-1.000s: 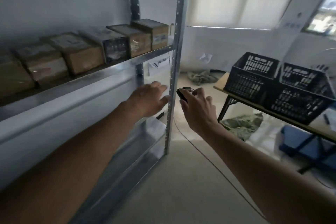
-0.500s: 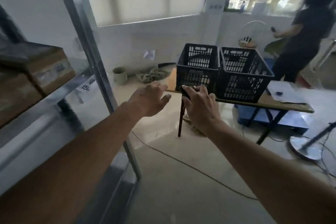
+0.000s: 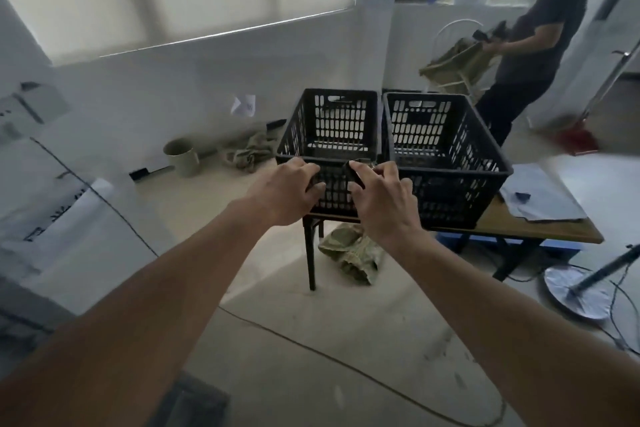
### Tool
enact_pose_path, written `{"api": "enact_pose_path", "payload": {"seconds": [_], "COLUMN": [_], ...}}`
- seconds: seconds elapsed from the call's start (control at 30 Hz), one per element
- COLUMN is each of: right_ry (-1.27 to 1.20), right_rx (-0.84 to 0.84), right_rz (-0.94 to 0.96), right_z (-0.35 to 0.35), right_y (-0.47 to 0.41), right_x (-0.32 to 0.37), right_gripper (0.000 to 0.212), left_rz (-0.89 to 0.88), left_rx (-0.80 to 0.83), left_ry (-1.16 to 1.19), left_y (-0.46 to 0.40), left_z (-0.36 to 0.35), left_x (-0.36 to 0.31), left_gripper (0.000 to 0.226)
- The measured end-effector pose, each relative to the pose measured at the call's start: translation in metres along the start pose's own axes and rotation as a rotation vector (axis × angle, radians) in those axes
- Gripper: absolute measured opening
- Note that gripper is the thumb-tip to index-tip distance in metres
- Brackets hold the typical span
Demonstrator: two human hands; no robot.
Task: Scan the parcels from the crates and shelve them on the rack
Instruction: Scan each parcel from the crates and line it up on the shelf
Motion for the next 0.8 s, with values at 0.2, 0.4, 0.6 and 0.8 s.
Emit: {"api": "enact_pose_path", "payload": {"seconds": [0.2,0.4,0.6,0.8], "right_ry": [0.012,0.050,0.086,0.136], "right_rx": [0.011,-0.010,-0.029,-0.042], "right_rz": [-0.032,-0.081,-0.137,-0.156], "right_z": [-0.020,-0.056,-0.094,-0.117], "right_y": [-0.092,-0.190,-0.284,-0.338], "right_x": [-0.044,-0.084,-0.114,-0.140], "right_gripper": [0.049,0.049,0.048,0.048], "left_rz": [-0.011,-0.068,-0.163,-0.213], "left_rx": [0.029,0.101,0.234,0.381], "left_ry": [0.017,0.062,0.082,0.073], "left_y": [-0.111,-0.227,-0.332,-0.400], "left_z": [-0.020,-0.063,-0.120,-0.179], "left_x": [0.003,0.017,0.030,0.035], "left_gripper": [0.055,0.052,0.050,0.056]}}
Point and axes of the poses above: each hand's wrist, its own y-axis away from the middle knuckle, its own z-axis out of the back of the hand, x = y × z, the point moved 10 cm from there along -y, towards the middle knuckle, and after that the axes turned 7 degrees about -y, right-handed, at the moved point
